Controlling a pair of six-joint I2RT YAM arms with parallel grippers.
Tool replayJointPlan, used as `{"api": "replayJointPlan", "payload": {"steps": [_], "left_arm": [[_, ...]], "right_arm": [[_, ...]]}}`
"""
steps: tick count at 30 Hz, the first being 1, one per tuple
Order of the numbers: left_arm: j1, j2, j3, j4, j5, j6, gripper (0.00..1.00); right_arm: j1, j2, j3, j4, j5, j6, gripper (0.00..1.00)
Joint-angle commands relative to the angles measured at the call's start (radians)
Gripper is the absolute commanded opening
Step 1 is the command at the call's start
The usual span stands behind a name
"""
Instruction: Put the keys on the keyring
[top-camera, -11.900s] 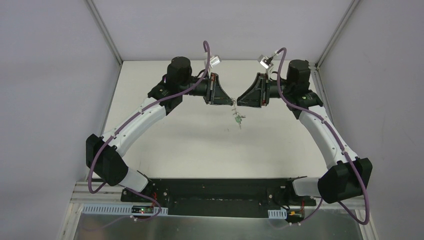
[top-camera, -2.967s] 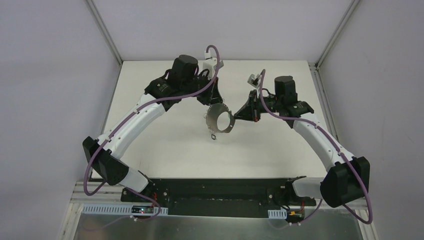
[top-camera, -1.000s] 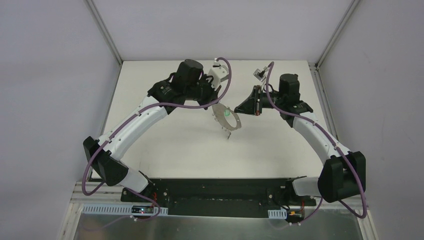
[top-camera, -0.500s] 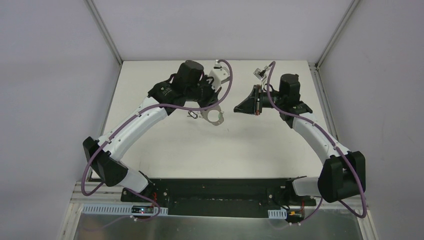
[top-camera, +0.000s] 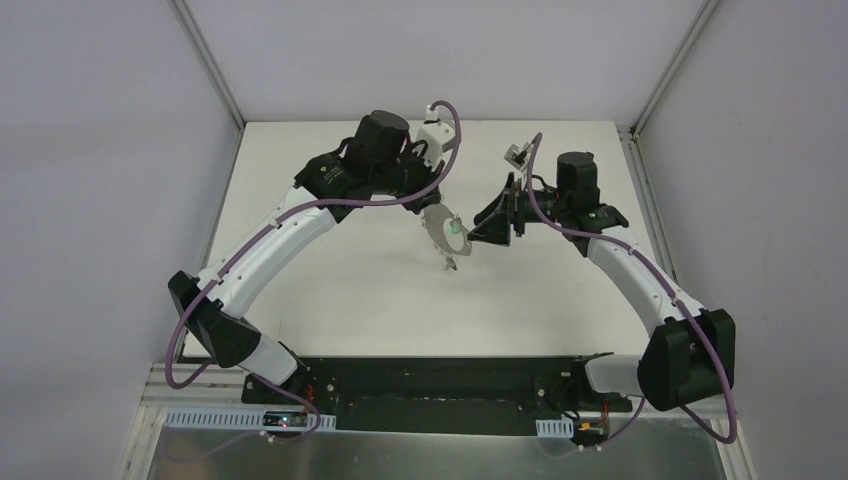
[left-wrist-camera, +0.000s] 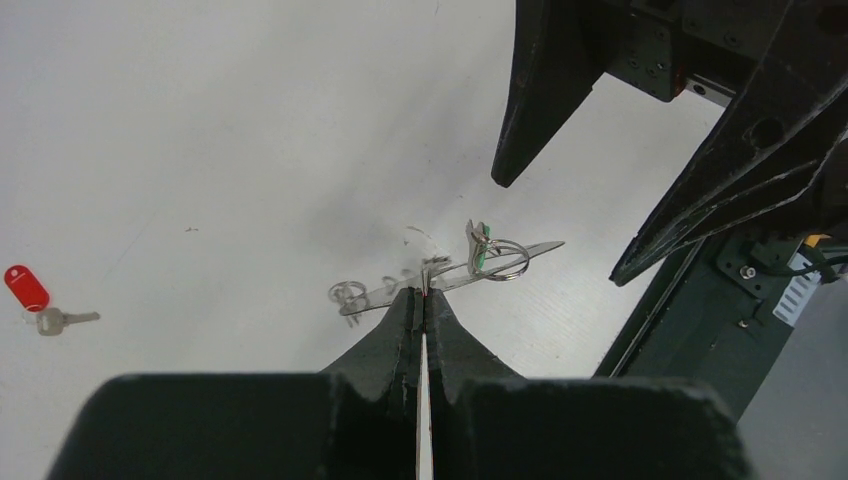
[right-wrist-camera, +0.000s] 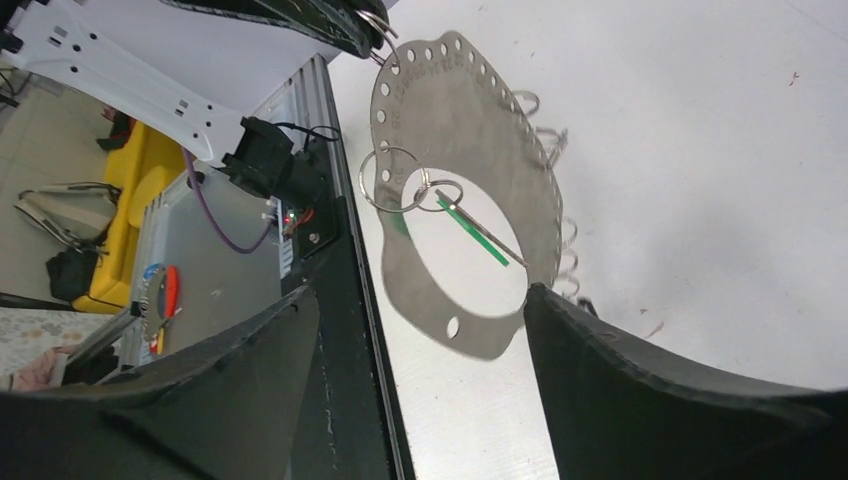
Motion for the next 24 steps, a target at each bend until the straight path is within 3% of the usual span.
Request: {"api": "replayJointPlan", "payload": {"steps": [1,15,21,24], "left_arm": [[-0.008,0.007,0.054,-0.011,0.029,-0.07,0.0],[-0.011,0.019,0.066,-0.022,0.046,-0.077,0.0],[-0.01,0.018,0.068,-0.021,0.06,-0.077,0.0],[-0.011,0.015,0.066,-0.023,0.058,-0.077,0.0]], "right_arm": [[0.025,-0.039,0.06,-0.1,0.037,-0.148,0.8],[0.102,0.014,0.087,-0.135,0.146,-0.219,0.82],[0.119,0.023,0.085,-0.146,0.179,-0.258,0.67],[0.12,0.025,0.082,-0.146,0.179,-0.258,0.49]]}}
